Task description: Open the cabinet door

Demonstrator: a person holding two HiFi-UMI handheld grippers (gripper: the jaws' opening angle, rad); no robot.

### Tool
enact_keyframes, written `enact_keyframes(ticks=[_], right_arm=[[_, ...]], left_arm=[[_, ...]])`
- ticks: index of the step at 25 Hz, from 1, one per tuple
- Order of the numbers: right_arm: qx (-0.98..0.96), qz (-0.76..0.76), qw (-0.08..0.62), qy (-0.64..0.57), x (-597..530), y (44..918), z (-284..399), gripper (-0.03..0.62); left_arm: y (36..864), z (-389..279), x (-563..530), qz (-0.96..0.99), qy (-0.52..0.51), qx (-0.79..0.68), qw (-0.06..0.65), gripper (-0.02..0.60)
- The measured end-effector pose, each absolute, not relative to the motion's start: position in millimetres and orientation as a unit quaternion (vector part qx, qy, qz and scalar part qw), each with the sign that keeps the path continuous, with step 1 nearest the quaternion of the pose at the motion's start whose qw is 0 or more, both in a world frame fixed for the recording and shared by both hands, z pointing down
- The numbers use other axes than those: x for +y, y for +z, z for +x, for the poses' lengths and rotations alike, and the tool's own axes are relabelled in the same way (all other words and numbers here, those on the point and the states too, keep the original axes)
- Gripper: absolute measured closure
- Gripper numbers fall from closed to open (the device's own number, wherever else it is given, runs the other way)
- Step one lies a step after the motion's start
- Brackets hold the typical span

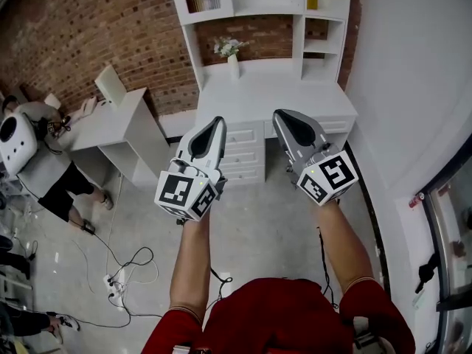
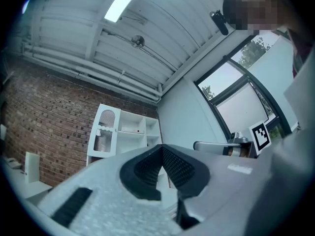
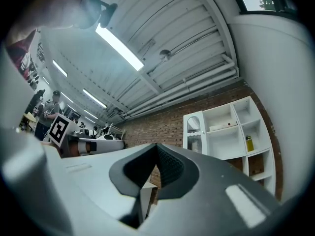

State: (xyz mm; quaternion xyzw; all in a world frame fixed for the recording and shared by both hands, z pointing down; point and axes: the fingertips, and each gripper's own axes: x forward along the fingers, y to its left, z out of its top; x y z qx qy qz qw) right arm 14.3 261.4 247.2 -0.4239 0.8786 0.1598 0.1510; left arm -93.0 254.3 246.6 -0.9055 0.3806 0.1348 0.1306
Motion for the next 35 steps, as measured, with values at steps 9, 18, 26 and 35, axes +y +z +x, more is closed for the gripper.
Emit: enact_keyframes(ticks=[9,18,26,35], right_arm=[[0.875,-0.432,0.144,0.165,250.1,250.0,-23.2,0.582],[0.881,-0.426,0.131,0.159,202.9,261.4,-34.8,0.582],[0.883,-0.417,0.149,0.156,97.1,269.3,-10.2,0.582],[0.891,-0.396,0.149,0.161,-56.1,261.3,37.9,0.582]], left_arm=[[246.1,-140.0,242.1,-0.907,0.147,0.372,0.134,0.581],[256.7,-148.5,191.8,-0.907,0.144,0.374,0.125,0.581],[257.7,-134.8,90.3,-0.901,0.126,0.39,0.141,0.581],[248.9,-83.7,-66.1,-0.895,0.124,0.404,0.146,0.581]])
